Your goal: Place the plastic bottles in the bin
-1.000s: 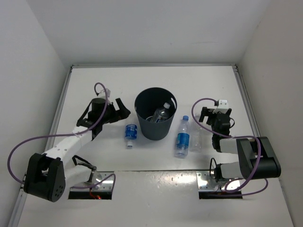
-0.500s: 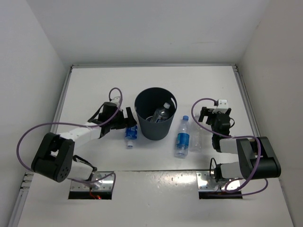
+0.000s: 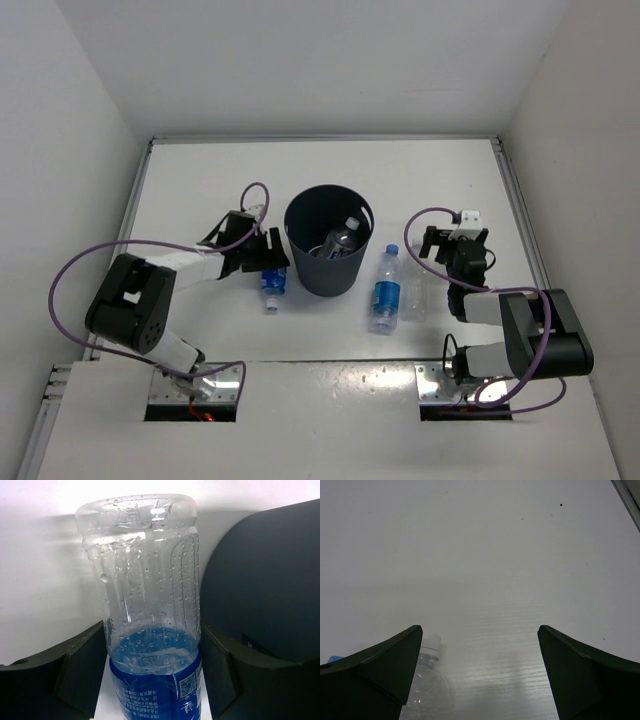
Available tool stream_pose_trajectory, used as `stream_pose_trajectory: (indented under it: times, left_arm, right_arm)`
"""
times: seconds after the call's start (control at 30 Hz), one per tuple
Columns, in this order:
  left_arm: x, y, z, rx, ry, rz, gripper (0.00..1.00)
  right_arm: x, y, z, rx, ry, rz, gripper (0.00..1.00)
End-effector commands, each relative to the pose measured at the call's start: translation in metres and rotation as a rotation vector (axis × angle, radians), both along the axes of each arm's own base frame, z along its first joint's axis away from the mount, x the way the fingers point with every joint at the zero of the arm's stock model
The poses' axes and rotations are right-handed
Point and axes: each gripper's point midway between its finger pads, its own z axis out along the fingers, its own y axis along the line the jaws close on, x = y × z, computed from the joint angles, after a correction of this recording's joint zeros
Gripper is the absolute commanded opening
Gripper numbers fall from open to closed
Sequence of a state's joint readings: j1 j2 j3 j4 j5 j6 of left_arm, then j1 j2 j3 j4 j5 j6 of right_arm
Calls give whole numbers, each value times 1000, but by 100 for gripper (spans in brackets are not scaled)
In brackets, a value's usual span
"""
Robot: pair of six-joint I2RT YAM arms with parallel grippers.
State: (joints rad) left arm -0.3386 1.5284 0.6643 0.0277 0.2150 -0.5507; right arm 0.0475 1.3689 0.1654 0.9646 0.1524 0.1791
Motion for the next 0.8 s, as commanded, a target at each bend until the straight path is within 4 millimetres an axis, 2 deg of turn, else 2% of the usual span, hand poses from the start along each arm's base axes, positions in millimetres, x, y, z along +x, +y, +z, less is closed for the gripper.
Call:
stream_pose_trajectory:
  times: [0.0,0.03,0.13,0.2,0.23,0.27,0.3,0.33,0.37,0.4,0.43,0.53,0.57,0.63,0.7,0.77]
  left_arm:
    - [14,6,23,3,-54,31,72]
    - [23,10,37,4,-88,54,72]
    - [42,28,71,33,-166,136,64]
    - [48,47,81,76,-171,203,64]
    - [56,56,95,92,-201,244,61]
    - [56,68,95,117,-180,278,61]
    - [61,80,109,154,-201,314,59]
    - [66,79,124,141,-237,318,59]
    - [66,89,129,183,-231,356,57]
    - [69,92,141,188,-254,373,57]
    - [77,94,167,180,-306,395,57]
    - [86,97,204,146,-365,460,57]
    - [89,99,234,119,-428,487,57]
    - [92,97,263,93,-500,501,57]
    - [91,96,306,67,-611,498,57]
    - [88,94,339,52,-702,481,57]
  right_arm:
    - [13,2,27,13,-98,10,100]
    - [13,2,27,13,-98,10,100]
    - [13,2,27,13,-98,10,100]
    - [13,2,27,13,-98,10,100]
    - [12,2,25,13,-89,10,100]
    - [12,2,25,12,-89,10,100]
    - [12,2,25,12,-89,10,100]
    - [12,2,25,12,-89,10,100]
    - [12,2,25,12,-89,10,100]
    - [12,2,25,12,-89,10,100]
    - [12,2,25,12,-89,10,100]
    - [12,-2,25,12,-89,1,100]
    - [12,-2,25,12,-89,1,100]
    - [12,0,25,14,-89,10,100]
    - [12,0,25,14,-89,10,100]
    - [12,0,25,14,-89,10,100]
